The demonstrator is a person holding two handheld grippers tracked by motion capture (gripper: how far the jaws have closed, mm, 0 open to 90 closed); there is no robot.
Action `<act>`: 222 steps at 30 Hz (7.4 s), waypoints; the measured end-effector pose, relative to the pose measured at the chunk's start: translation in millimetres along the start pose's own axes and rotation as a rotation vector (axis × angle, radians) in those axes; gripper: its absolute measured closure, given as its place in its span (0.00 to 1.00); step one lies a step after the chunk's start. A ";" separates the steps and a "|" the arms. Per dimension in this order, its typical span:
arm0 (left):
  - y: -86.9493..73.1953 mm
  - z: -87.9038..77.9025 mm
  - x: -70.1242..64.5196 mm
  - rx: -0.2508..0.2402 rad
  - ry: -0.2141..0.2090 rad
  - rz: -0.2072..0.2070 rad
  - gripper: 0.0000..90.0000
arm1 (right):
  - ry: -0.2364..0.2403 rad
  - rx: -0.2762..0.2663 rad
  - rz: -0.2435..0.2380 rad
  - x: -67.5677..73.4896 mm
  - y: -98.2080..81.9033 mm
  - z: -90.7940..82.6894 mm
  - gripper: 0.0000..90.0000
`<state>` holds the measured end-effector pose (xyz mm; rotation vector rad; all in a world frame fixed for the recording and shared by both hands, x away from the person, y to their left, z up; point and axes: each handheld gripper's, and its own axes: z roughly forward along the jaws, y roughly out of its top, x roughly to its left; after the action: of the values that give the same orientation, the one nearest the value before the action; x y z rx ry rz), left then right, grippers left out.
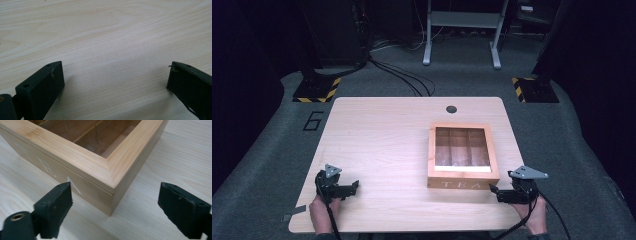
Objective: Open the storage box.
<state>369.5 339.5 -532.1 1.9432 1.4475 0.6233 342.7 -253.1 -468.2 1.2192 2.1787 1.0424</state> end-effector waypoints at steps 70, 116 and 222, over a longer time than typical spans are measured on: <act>0.1 -0.2 0.1 0.001 0.001 0.003 0.01 | -0.088 -0.132 -0.060 11.9 32.3 -6.4 0.44; -0.1 -0.3 -0.1 0.001 0.002 0.002 0.01 | -0.124 -0.271 -0.056 -10.4 101.3 -19.6 0.52; -0.1 -0.2 0.0 0.001 0.000 0.001 0.01 | -0.158 -0.197 -0.081 -55.2 195.7 -7.0 0.71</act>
<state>369.3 339.6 -532.1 1.9445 1.4466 0.6230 470.2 -238.5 -310.3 1.0776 1.9386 1.0611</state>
